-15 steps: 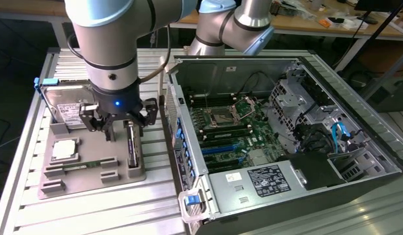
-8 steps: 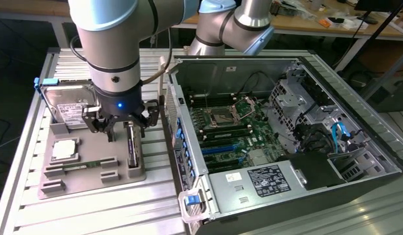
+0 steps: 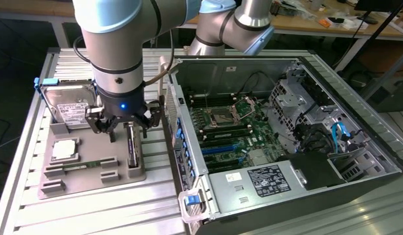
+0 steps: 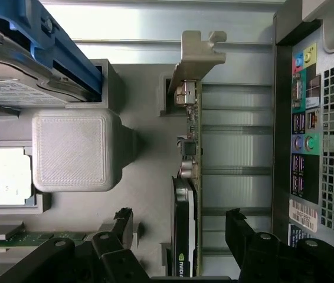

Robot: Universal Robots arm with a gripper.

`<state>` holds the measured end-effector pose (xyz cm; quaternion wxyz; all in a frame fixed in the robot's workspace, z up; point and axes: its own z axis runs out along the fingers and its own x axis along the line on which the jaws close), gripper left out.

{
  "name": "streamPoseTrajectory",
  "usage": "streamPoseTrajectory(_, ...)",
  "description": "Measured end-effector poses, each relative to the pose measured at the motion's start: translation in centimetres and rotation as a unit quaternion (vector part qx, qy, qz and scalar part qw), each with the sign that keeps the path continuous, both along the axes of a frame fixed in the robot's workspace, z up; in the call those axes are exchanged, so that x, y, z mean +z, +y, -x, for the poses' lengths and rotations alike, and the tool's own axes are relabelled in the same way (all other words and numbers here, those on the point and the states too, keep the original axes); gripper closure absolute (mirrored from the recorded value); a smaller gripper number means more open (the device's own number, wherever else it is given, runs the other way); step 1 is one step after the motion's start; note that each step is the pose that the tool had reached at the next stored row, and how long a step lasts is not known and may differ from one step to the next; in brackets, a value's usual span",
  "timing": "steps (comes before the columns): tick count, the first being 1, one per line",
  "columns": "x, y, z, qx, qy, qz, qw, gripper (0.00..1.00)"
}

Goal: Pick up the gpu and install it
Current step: 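Pick up the gpu and move the gpu toward the slot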

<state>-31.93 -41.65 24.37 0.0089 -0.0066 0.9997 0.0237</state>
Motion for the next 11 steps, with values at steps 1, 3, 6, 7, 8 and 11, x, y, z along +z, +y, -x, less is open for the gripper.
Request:
streamPoseTrajectory(1,0.00,0.00,0.00,0.000,0.0000,0.0000,1.0000,0.26)
streamPoseTrajectory(3,-0.01,0.01,0.00,0.000,-0.0001,0.0000,1.0000,0.26)
streamPoseTrajectory(6,-0.01,0.00,0.00,0.000,0.0000,0.0000,1.0000,0.26)
streamPoseTrajectory(7,-0.01,0.00,0.00,0.000,-0.0001,0.0000,1.0000,0.28)
streamPoseTrajectory(8,-0.01,0.00,0.00,0.000,-0.0001,0.0000,1.0000,0.28)
streamPoseTrajectory(11,-0.01,0.00,0.00,0.000,-0.0001,0.0000,1.0000,0.41)
